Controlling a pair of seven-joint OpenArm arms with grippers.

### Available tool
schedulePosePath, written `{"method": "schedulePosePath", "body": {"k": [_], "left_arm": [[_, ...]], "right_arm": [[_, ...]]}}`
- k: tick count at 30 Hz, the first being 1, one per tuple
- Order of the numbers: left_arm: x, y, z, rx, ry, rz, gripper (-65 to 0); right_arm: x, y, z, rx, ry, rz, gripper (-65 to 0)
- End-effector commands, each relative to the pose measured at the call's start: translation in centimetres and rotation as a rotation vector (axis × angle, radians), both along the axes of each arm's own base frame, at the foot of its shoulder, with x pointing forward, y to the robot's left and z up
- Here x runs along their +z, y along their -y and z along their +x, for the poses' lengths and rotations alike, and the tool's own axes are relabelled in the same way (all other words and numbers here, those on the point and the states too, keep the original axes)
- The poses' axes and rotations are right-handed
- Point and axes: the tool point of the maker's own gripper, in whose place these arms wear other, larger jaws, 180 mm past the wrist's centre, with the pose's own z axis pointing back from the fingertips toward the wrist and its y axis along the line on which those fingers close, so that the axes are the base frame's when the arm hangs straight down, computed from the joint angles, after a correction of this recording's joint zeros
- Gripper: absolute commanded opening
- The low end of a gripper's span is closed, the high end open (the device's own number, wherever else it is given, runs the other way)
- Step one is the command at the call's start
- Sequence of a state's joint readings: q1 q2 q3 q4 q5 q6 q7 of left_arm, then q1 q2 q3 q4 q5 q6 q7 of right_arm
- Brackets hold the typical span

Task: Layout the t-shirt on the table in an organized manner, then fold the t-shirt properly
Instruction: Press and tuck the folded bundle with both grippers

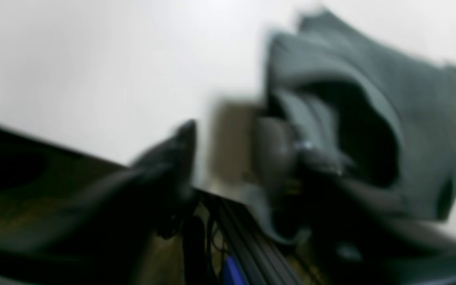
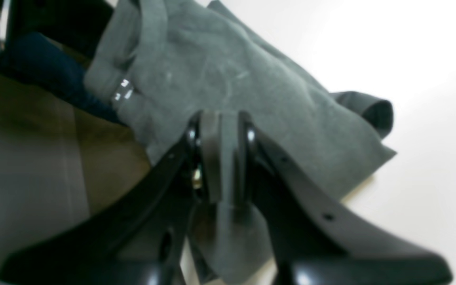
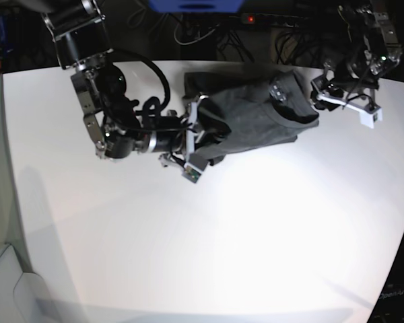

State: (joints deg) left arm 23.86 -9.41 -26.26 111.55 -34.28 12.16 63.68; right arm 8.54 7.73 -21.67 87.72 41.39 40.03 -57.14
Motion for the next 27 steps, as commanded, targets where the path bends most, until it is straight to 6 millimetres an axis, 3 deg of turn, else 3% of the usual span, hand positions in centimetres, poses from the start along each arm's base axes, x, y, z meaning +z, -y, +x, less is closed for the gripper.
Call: {"method": "schedulePosePath", "body": {"k": [1, 4, 7, 12, 16, 19, 22, 27], "left_arm": [[0.7, 0.4, 0.0, 0.000, 0.020, -0.032, -25.5], [1.1, 0.3, -0.3, 0.003, 0.032, -0.086, -10.1], [1.6, 0.9, -0.1, -0.007, 0.049, -0.142, -2.6], [2.1, 1.5, 0.6, -0.007, 0.078, -0.198, -2.2], [2.9, 2.0, 2.2, -0.014, 0.119, -0.210, -2.2], [3.2, 2.2, 2.8, -0.018, 0.135, -0.225, -2.2], [2.4, 2.4, 2.8, -0.015, 0.117, -0.237, -2.2], [-0.6, 4.7, 2.6, -0.052, 0.027, -0.291, -2.2]], "right_arm": [[1.9, -0.6, 1.0, -0.005, 0.041, 0.052, -58.1], [1.9, -0.5, 1.0, -0.003, 0.043, 0.049, -58.0], [1.9, -0.5, 1.0, -0.002, 0.043, 0.047, -57.6], [1.6, -0.5, 0.7, -0.002, 0.034, 0.047, -48.6], [1.6, -0.5, 0.6, -0.002, 0.032, 0.047, -41.5], [1.6, -0.5, 0.6, -0.002, 0.032, 0.047, -39.3], [1.6, -0.5, 0.6, -0.002, 0.032, 0.047, -39.2], [1.6, -0.6, 0.6, 0.000, 0.032, 0.047, -39.2]]}}
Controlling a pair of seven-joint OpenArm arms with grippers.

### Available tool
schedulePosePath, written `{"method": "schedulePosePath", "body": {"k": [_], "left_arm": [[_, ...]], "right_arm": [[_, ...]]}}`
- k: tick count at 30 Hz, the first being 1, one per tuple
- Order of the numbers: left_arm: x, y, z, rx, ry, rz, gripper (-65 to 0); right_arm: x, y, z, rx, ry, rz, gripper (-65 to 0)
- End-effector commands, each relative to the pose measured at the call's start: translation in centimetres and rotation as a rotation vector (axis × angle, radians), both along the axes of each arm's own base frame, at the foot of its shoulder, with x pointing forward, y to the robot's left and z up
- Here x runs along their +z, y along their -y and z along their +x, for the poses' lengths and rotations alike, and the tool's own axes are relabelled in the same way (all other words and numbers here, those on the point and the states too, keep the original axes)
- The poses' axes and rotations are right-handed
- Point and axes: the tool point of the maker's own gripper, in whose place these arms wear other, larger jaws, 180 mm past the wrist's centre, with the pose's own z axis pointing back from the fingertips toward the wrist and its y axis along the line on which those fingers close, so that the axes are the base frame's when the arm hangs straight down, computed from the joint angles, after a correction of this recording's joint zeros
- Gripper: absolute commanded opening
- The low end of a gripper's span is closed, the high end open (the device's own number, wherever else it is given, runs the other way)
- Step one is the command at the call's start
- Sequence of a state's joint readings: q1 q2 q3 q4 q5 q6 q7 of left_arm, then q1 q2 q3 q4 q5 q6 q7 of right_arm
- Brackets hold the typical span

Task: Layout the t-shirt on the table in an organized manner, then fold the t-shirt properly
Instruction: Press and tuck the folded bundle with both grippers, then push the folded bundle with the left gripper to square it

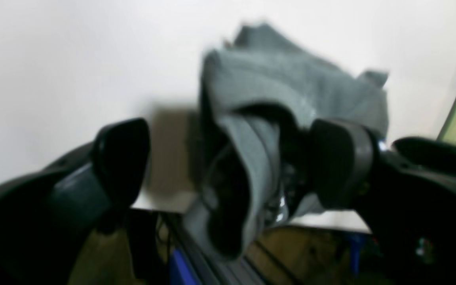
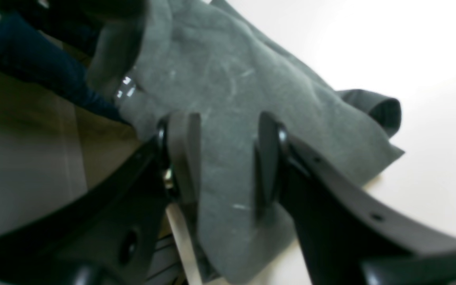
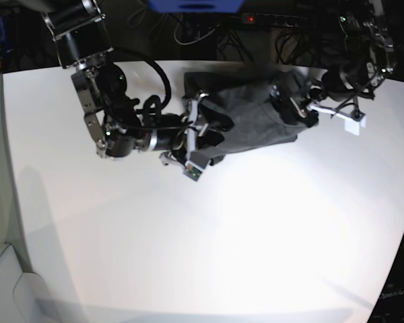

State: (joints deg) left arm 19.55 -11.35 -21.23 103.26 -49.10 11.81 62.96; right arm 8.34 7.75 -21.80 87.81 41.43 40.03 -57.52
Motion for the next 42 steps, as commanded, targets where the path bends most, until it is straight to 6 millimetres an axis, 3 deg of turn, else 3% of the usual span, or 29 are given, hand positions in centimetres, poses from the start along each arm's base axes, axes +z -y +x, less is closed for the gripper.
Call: {"method": "schedulePosePath", "body": {"k": [1, 7, 16, 23, 26, 29, 34, 35, 37, 39, 42], "left_arm": [[0.8, 0.3, 0.9, -0.001, 0.032, -0.013, -2.2], [0.5, 2.3, 1.6, -0.039, 0.060, -0.018, -2.2], [-2.5, 4.2, 2.2, -0.078, -0.023, -0.059, -2.2], [-2.8, 5.1, 3.1, -0.096, 0.006, -0.039, -2.3], [-4.1, 4.9, 2.7, -0.095, -0.021, -0.029, -2.9], [-5.4, 5.3, 3.0, -0.114, -0.059, -0.027, -15.4], [-5.7, 5.8, 4.2, -0.146, -0.060, -0.017, -61.3], [-5.4, 5.7, 4.7, -0.150, -0.048, -0.005, -65.0], [-5.0, 5.2, 5.6, -0.164, -0.032, 0.040, -62.7], [-4.4, 4.6, 7.1, -0.171, -0.004, 0.089, -64.7], [-3.7, 4.7, 8.8, -0.212, 0.015, 0.147, -64.6]], "right_arm": [[1.7, -0.5, 0.8, -0.005, 0.037, 0.050, -39.2], [1.4, 0.3, 0.9, -0.009, 0.038, 0.032, -39.2], [1.4, 0.3, 1.0, -0.010, 0.039, 0.030, -39.2], [1.4, 0.4, 1.2, -0.010, 0.040, 0.029, -39.3], [1.4, 0.5, 1.3, -0.011, 0.044, 0.024, -39.4], [1.5, 1.7, 1.8, -0.020, 0.062, 0.005, -39.6], [2.5, 5.9, 4.9, -0.135, 0.103, -0.023, -41.8], [2.7, 7.4, 5.7, -0.178, 0.113, -0.029, -44.0], [3.2, 9.9, 6.8, -0.248, 0.128, -0.040, -49.3], [3.4, 13.4, 7.8, -0.322, 0.142, -0.071, -55.1], [3.1, 18.0, 7.8, -0.411, 0.141, -0.123, -59.4]]}}
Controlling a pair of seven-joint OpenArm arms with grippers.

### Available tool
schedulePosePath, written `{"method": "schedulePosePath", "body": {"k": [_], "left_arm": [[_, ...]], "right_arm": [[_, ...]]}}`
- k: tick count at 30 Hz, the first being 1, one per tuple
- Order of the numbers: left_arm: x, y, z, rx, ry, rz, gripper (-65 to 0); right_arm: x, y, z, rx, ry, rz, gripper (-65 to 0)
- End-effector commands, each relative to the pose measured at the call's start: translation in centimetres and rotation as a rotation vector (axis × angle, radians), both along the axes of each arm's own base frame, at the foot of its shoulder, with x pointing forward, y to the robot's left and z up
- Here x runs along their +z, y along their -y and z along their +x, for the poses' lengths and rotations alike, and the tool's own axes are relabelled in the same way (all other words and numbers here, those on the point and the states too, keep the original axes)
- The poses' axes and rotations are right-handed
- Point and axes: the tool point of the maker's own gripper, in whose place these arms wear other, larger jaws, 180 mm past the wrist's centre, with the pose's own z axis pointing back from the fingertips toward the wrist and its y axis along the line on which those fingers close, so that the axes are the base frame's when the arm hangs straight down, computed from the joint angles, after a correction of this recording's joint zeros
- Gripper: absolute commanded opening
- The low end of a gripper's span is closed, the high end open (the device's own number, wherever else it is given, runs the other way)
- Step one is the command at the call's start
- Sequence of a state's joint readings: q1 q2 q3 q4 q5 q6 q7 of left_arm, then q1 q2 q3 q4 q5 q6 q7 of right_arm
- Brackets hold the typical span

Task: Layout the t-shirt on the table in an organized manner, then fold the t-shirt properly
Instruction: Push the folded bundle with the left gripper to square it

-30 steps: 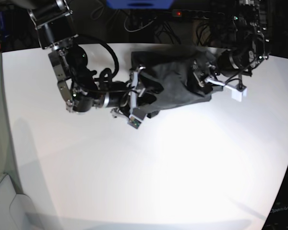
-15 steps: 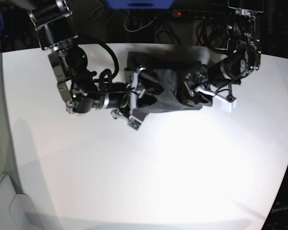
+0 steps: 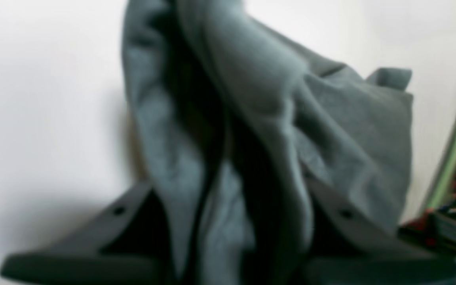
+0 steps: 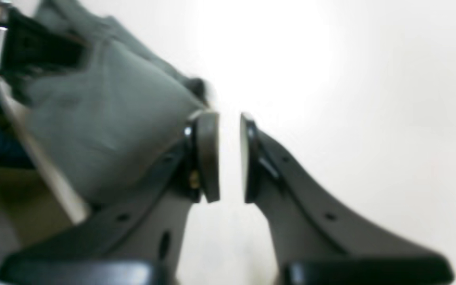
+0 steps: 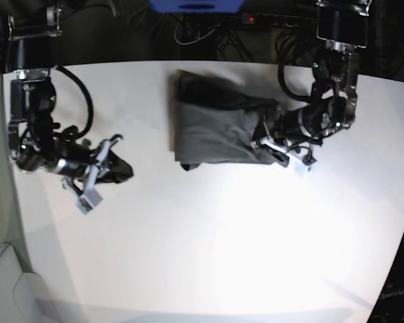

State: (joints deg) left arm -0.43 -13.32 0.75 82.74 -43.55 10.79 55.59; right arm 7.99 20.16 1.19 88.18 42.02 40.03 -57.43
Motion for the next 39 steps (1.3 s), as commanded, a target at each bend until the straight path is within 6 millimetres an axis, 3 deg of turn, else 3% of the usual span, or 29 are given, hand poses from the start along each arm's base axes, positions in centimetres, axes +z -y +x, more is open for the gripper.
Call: {"method": "schedulePosePath", "body": {"k": [1, 4, 8, 13, 21, 30, 39], "left_arm": [[0.2, -1.0, 1.1, -0.009, 0.008, 0.081, -64.6], [0.0, -0.3, 2.5, -0.106, 0.006, 0.157, -64.6], [0.0, 3.1, 4.1, -0.407, 0.085, 0.249, -64.6], [0.6, 6.1, 6.1, -0.700, 0.215, 0.419, -64.6], [2.1, 12.3, 7.6, -1.110, 0.501, 0.592, -64.6], [1.2, 18.3, 6.1, -1.443, 0.593, 0.661, -64.6], [1.5, 18.9, 6.3, -1.486, 0.655, 0.695, -64.2]], "right_arm": [[1.6, 1.4, 0.8, -0.032, 0.051, 0.009, -59.6], [1.5, 5.4, 0.3, -0.123, 0.046, -0.020, -59.5], [1.5, 9.8, -0.7, -0.238, 0.043, -0.039, -59.5], [1.2, 13.0, -2.2, -0.323, 0.027, -0.058, -59.5], [0.6, 15.2, -3.9, -0.382, 0.000, -0.076, -59.5], [0.2, 15.6, -5.0, -0.393, -0.013, -0.086, -59.5], [1.4, 14.7, -5.4, -0.358, 0.025, -0.114, -59.5]]}}
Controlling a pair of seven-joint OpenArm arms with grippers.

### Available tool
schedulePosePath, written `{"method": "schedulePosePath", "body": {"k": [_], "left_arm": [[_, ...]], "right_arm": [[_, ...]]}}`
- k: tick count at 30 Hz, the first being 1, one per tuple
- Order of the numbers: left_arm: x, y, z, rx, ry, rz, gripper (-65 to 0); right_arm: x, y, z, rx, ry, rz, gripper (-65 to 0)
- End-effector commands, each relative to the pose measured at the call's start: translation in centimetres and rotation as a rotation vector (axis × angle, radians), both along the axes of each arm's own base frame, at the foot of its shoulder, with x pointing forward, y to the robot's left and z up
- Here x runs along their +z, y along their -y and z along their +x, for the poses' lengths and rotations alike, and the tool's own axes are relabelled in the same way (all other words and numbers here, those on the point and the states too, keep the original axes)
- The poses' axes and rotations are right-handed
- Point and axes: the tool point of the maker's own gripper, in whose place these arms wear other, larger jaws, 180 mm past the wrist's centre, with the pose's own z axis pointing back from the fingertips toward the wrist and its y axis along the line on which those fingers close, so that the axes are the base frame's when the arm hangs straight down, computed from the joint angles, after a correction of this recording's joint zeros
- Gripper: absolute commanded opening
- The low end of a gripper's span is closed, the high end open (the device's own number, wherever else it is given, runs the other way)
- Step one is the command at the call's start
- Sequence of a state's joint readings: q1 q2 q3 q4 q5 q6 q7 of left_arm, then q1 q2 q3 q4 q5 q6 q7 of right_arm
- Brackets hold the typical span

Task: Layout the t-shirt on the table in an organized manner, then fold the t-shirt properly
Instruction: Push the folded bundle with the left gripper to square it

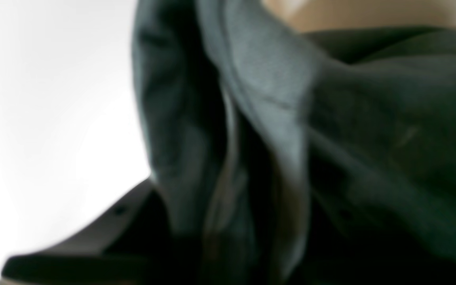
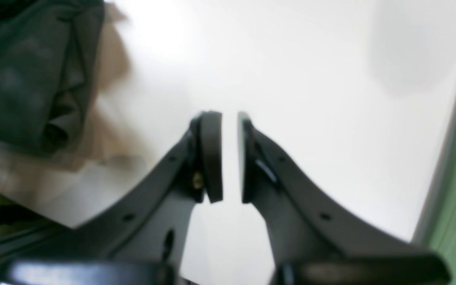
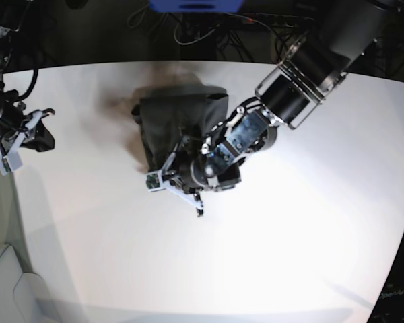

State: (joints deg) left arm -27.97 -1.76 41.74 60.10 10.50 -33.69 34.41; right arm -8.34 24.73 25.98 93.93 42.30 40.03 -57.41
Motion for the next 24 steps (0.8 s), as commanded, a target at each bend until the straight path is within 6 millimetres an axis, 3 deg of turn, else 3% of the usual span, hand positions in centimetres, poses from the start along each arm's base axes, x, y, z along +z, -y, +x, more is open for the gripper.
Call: {"method": "schedulePosePath", "body": {"k": [1, 6, 9, 11, 16, 17, 21, 24], "left_arm": [[0.2, 0.0, 0.1, -0.011, 0.003, 0.020, -64.2], [0.5, -0.1, 0.5, -0.004, 0.014, 0.021, -63.9], [0.7, -0.3, 0.7, 0.001, 0.022, 0.024, -57.3], [0.5, -0.6, 0.9, -0.002, 0.037, 0.046, -44.7], [0.5, -1.4, 1.6, -0.014, 0.099, 0.118, -3.6], [0.6, -1.1, 1.6, -0.019, 0.108, 0.123, 0.0], [0.8, -1.5, 2.2, -0.022, 0.144, 0.162, 0.0], [0.8, -3.1, 3.0, 0.047, 0.151, 0.165, 0.0]], "right_arm": [[1.3, 0.4, 0.6, 0.003, 0.043, -0.009, -59.5], [0.8, 0.0, 0.2, 0.001, 0.032, 0.005, -59.5], [0.7, -0.1, 0.2, 0.004, 0.030, 0.007, -59.5], [0.7, -0.1, 0.2, 0.004, 0.030, 0.007, -59.5], [0.6, -0.2, 0.1, 0.005, 0.028, 0.008, -59.5], [0.6, -0.2, 0.1, 0.005, 0.028, 0.008, -59.5], [0.5, -0.5, 0.1, 0.003, 0.028, 0.019, -59.5], [0.5, -0.6, 0.1, 0.002, 0.028, 0.020, -59.5]]}}
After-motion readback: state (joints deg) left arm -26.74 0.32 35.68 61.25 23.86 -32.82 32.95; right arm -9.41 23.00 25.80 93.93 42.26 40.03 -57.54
